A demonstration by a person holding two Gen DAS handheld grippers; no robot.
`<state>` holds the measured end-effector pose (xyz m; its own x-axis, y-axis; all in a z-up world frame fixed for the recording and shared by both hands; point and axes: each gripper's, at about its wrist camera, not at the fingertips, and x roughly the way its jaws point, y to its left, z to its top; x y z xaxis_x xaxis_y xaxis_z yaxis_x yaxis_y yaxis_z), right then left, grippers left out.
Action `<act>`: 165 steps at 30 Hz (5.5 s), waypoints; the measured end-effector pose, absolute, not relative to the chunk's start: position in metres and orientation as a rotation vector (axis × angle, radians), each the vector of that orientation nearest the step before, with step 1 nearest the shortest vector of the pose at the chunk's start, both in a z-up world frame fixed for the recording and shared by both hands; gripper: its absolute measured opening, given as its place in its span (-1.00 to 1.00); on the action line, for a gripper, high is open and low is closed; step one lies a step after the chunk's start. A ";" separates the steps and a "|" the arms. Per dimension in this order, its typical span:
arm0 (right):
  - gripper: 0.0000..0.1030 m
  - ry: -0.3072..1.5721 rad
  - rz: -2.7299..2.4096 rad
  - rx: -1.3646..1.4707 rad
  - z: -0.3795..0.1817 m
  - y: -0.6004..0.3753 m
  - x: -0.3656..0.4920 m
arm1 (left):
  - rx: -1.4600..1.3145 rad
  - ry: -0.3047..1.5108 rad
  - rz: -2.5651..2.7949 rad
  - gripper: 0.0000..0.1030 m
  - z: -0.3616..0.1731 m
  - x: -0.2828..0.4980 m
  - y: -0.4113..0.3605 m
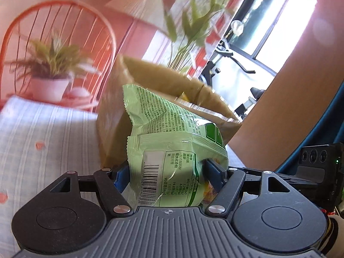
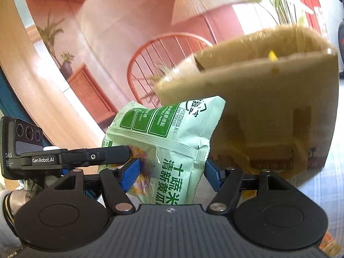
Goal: Organize snacks
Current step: 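Lift the light green bag with both tools and carry it over the box, then open both tools to drop the light green bag into the box, then move both tools back down to the snacks on the table, then close the left tool on the clear pastry bag while the right tool grips the orange bar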
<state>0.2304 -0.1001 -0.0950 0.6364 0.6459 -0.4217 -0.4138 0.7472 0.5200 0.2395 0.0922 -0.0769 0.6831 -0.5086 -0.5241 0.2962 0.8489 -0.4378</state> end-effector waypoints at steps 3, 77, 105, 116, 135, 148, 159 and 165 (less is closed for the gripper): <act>0.32 0.593 0.631 0.400 -0.079 -0.108 0.232 | -0.313 0.655 -0.467 0.46 -0.056 0.243 0.085; 0.24 0.700 0.323 0.089 -0.068 -0.159 0.418 | -0.136 0.831 -0.360 0.16 -0.067 0.439 -0.012; 0.25 0.538 0.354 0.097 -0.012 -0.157 0.305 | 0.008 0.550 -0.205 0.59 0.008 0.298 0.028; 0.28 0.503 0.412 0.078 -0.037 -0.147 0.218 | -0.100 0.601 -0.119 0.59 -0.046 0.193 0.047; 0.28 0.610 0.327 0.018 -0.132 -0.143 0.152 | -0.153 0.953 -0.153 0.62 -0.169 0.163 0.010; 0.28 0.648 0.314 0.105 -0.156 -0.164 0.147 | -0.129 1.055 -0.141 0.72 -0.195 0.159 -0.024; 0.31 0.687 0.296 0.146 -0.172 -0.172 0.149 | -0.129 1.115 -0.138 0.75 -0.213 0.172 -0.024; 0.31 0.696 0.276 0.142 -0.179 -0.178 0.153 | -0.168 1.099 -0.138 0.65 -0.215 0.172 -0.017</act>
<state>0.1529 -0.1778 -0.1789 0.7329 0.2971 -0.6120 -0.2031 0.9541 0.2199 0.1718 -0.0169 -0.2148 0.4484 -0.1936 -0.8726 0.0278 0.9788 -0.2028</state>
